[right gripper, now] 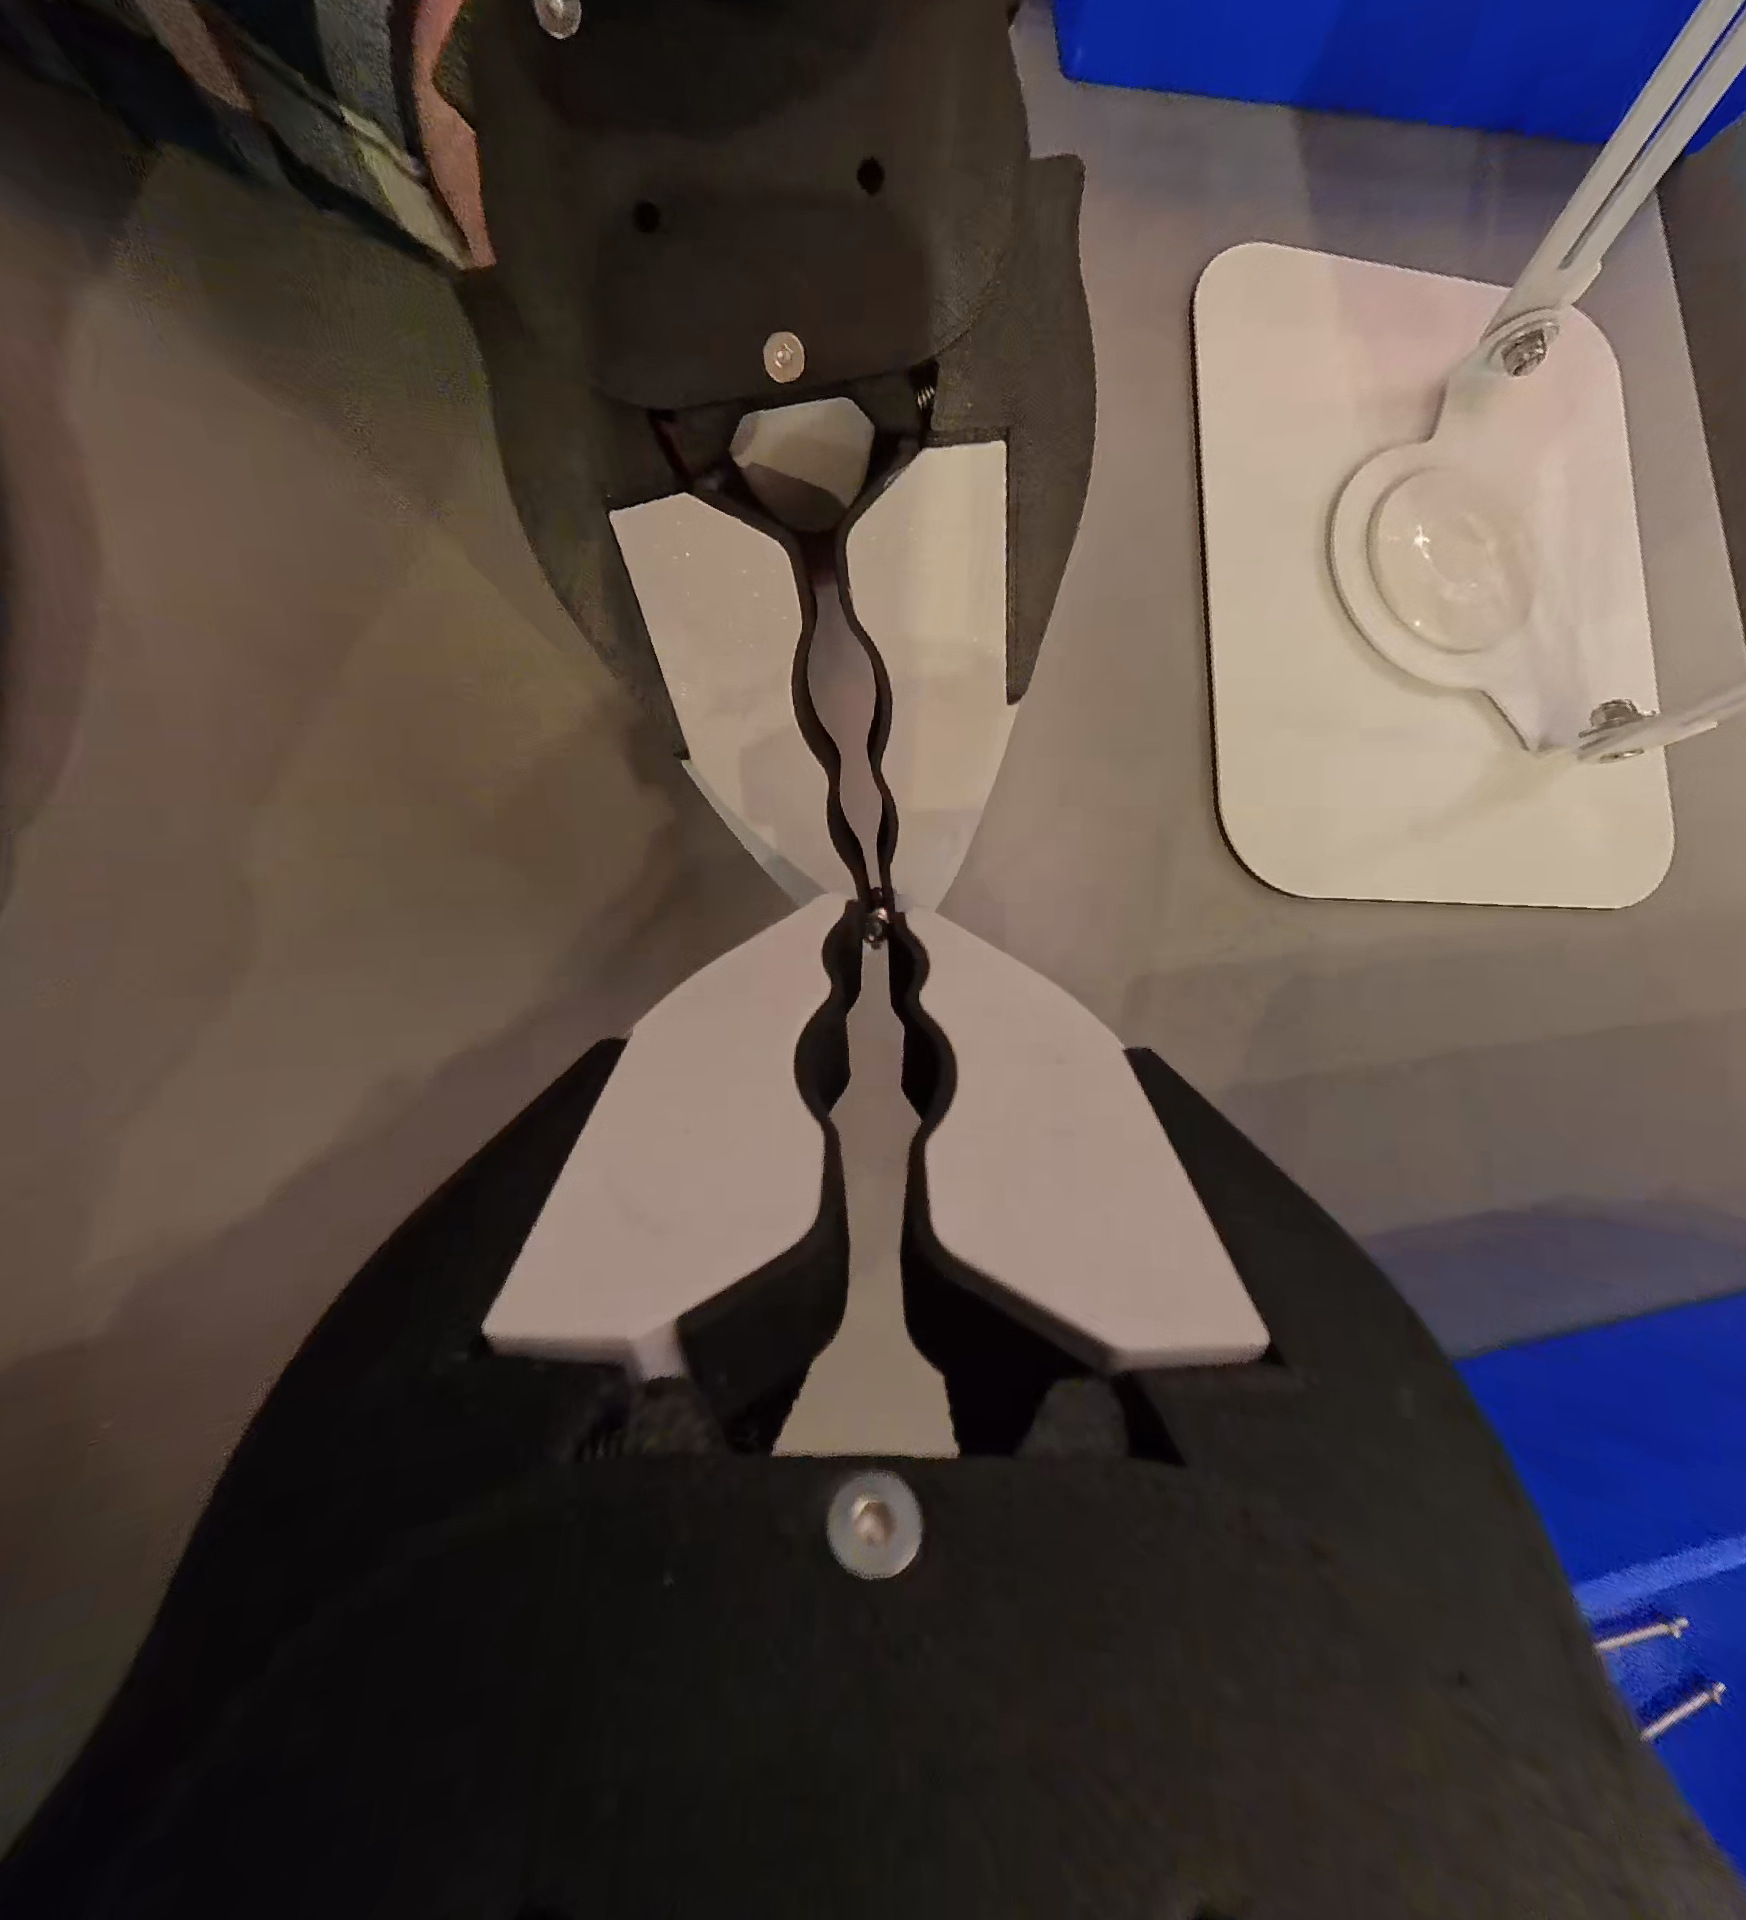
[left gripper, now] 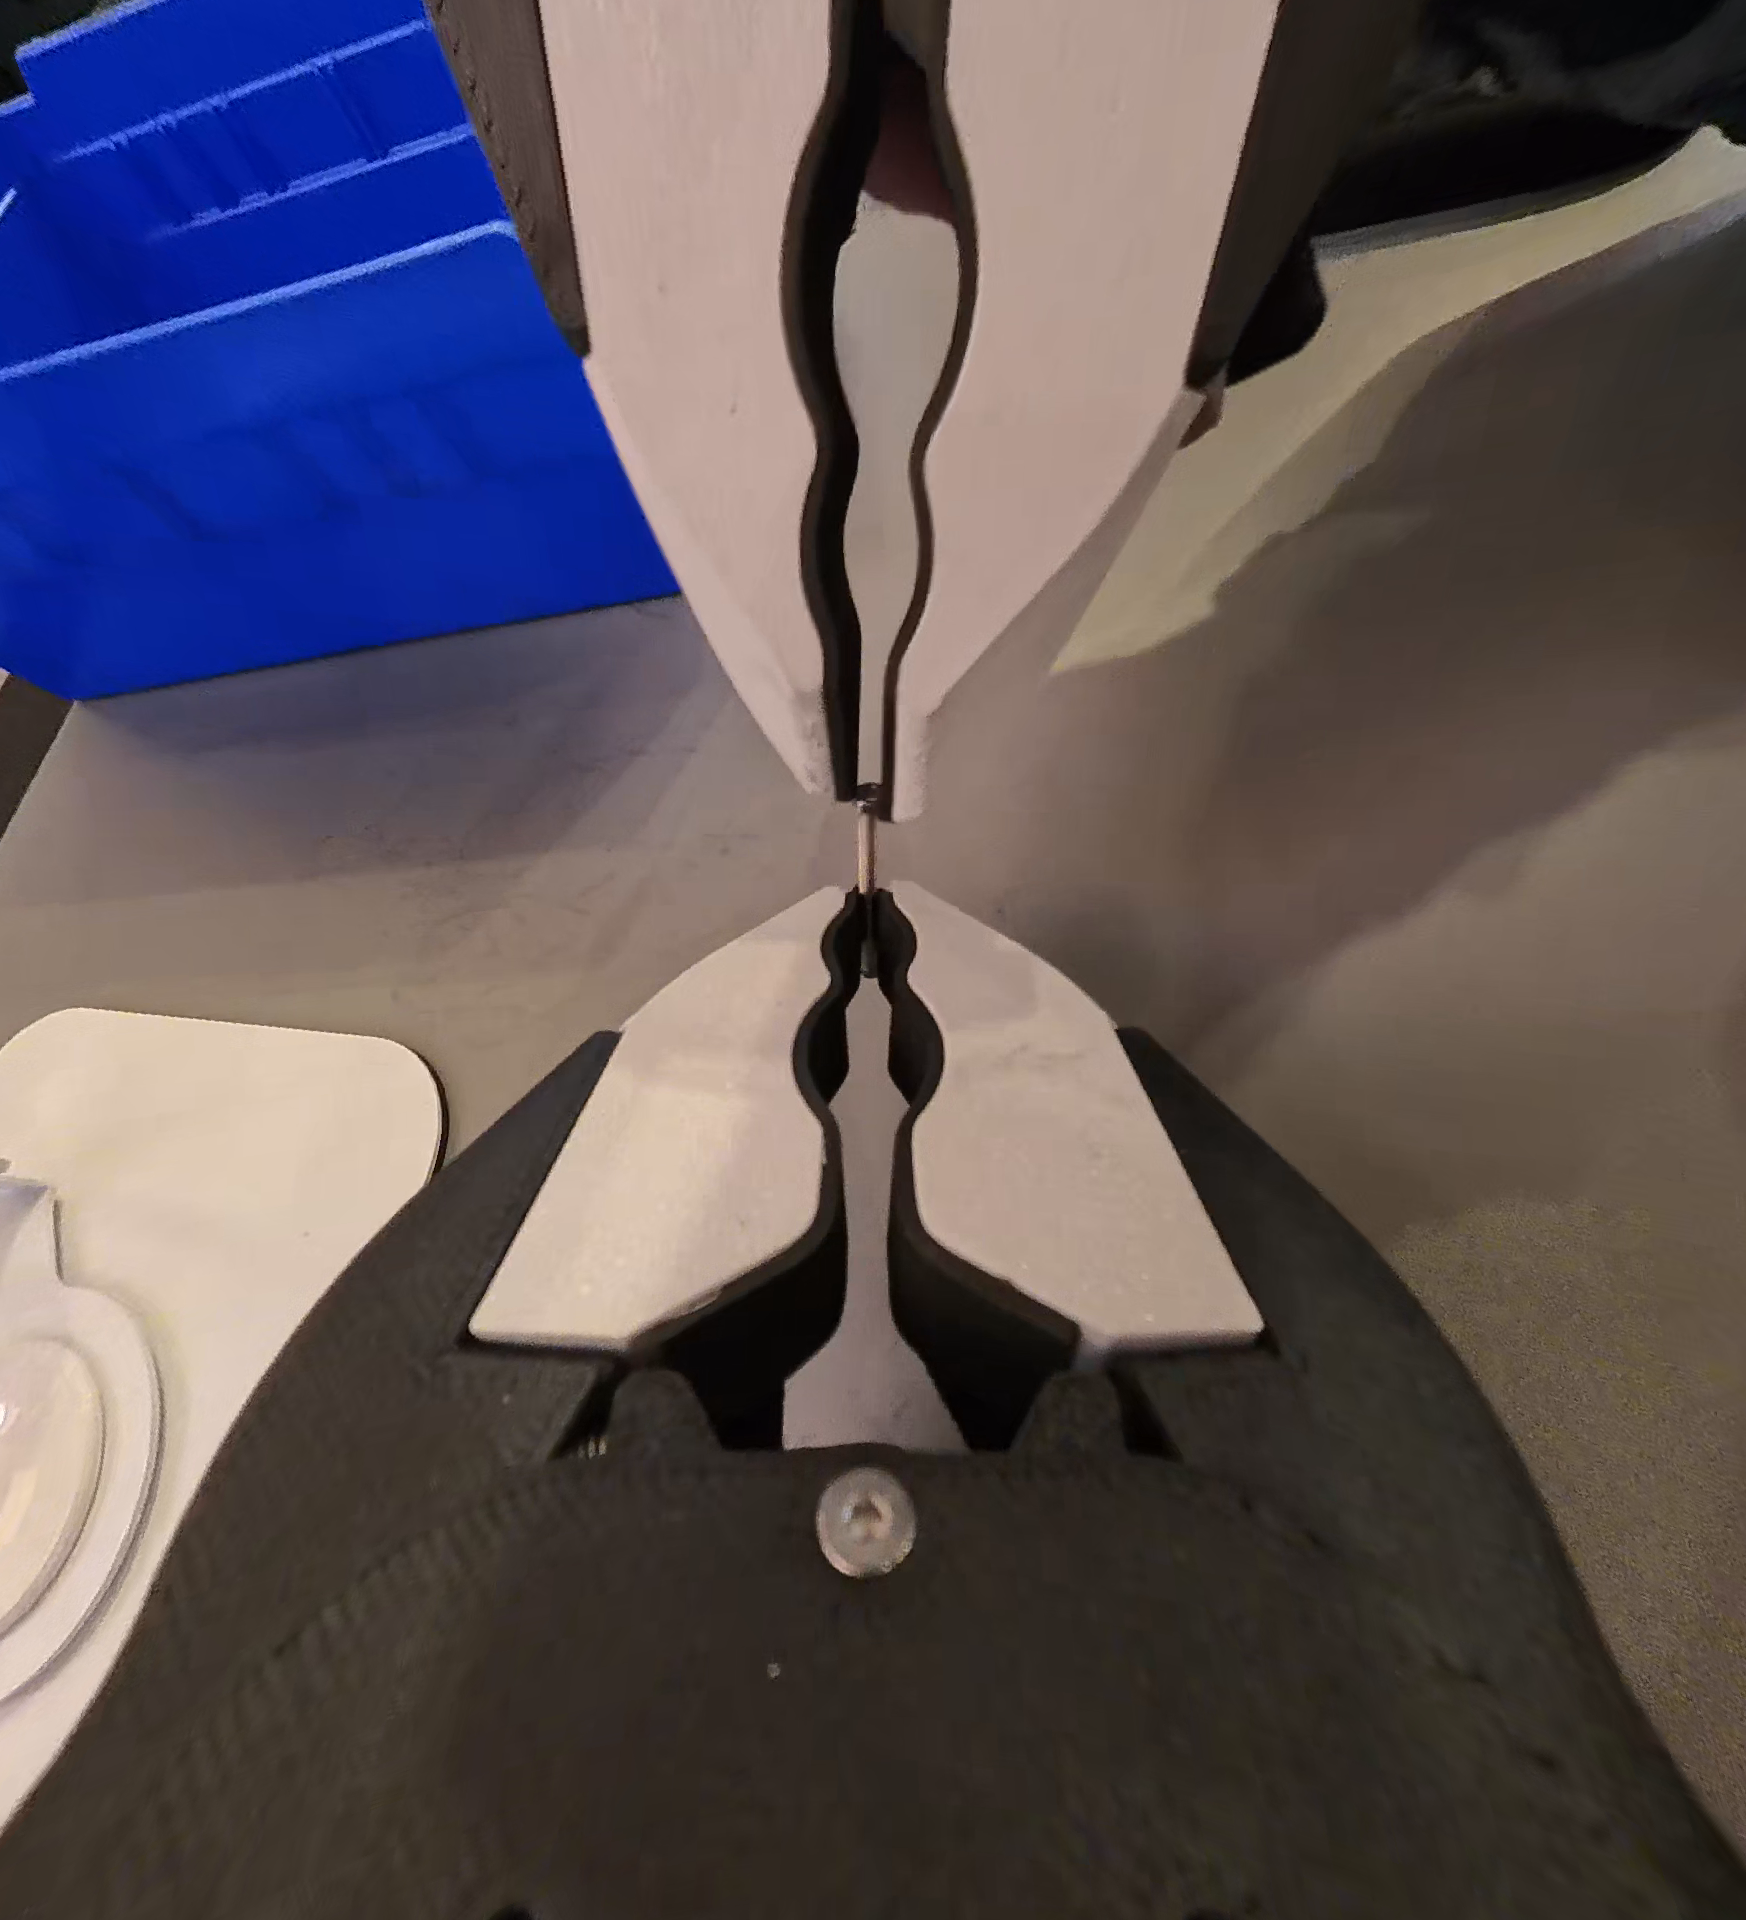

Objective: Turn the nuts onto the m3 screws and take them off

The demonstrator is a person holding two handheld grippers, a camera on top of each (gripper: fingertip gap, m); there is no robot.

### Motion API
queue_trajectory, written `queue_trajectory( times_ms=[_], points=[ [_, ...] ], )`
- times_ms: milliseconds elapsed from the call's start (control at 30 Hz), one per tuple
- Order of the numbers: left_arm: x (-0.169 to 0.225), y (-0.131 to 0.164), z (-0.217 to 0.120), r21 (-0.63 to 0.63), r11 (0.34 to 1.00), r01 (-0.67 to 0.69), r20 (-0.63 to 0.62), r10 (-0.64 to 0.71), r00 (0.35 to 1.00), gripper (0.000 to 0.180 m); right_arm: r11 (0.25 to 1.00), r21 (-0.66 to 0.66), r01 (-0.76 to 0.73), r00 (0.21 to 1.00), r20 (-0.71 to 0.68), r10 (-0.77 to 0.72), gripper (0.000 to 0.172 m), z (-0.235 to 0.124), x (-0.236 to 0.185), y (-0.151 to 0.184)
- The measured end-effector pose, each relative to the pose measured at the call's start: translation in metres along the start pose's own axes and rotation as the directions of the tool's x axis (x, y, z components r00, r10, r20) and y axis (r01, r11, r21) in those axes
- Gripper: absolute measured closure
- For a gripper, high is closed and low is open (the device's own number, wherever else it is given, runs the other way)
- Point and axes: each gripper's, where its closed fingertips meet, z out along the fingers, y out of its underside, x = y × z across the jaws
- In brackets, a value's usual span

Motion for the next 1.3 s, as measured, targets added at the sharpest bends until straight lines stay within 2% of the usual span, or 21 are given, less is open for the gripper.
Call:
queue_trajectory(
  times_ms=[500,733,1300],
  points=[
    [0.001,0.0,0.0024,-0.014,1.0,-0.003,0.004,0.003,1.0,0.179,0.999,-0.041,0.015,1.0,-0.004,-0.015,0.167,0.0024,0.0007,0.005],
    [-0.0022,0.0037,0.0051,-0.086,0.995,-0.056,0.073,0.062,0.995,0.179,0.995,-0.096,0.032,0.999,-0.033,-0.035,0.167,0.0049,0.0023,0.0111],
    [-0.0071,0.0025,0.0038,-0.134,0.984,-0.119,0.156,0.139,0.978,0.179,0.994,-0.014,-0.109,0.993,-0.049,0.109,0.167,0.0049,0.0052,0.0094]
  ],
)
